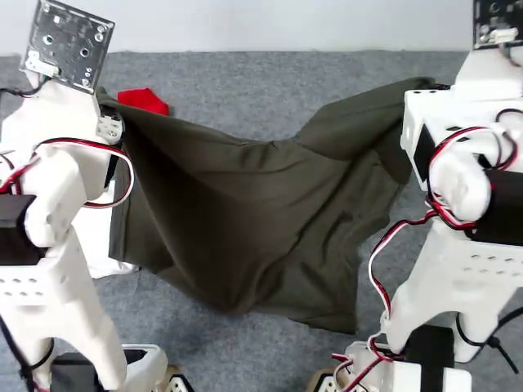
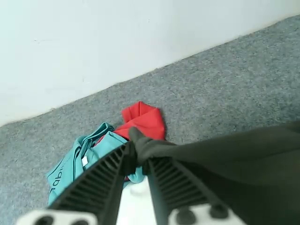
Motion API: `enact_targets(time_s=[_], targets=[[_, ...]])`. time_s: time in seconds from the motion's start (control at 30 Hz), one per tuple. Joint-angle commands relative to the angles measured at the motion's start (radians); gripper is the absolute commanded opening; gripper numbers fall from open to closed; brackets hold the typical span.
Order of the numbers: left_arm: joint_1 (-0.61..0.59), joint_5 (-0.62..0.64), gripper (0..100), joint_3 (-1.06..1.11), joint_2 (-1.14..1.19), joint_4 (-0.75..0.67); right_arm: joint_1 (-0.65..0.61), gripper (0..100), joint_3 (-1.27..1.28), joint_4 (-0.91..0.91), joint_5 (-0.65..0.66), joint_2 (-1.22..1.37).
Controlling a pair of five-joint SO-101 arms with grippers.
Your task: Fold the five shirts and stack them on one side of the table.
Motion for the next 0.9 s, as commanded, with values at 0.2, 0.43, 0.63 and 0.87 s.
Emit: enact_targets(time_s=[0.2, 0.43, 0.63, 0.87], targets=[[0.0, 0.011, 1, -0.001, -0.008, 0.015, 0.008, 0.9, -0.003, 0.036, 0.005, -0.008], [0.0, 0.011, 1, -0.001, -0.008, 0.015, 0.008, 0.9, 0.0, 0.039, 0.006, -0.005], [0.0, 0.011, 1, -0.001, -0.008, 0.015, 0.01, 0.9, 0.0, 0.038, 0.008, -0.007], [0.0, 0.011, 1, -0.001, -0.008, 0.015, -0.008, 0.9, -0.018, -0.025, 0.014, -0.214]])
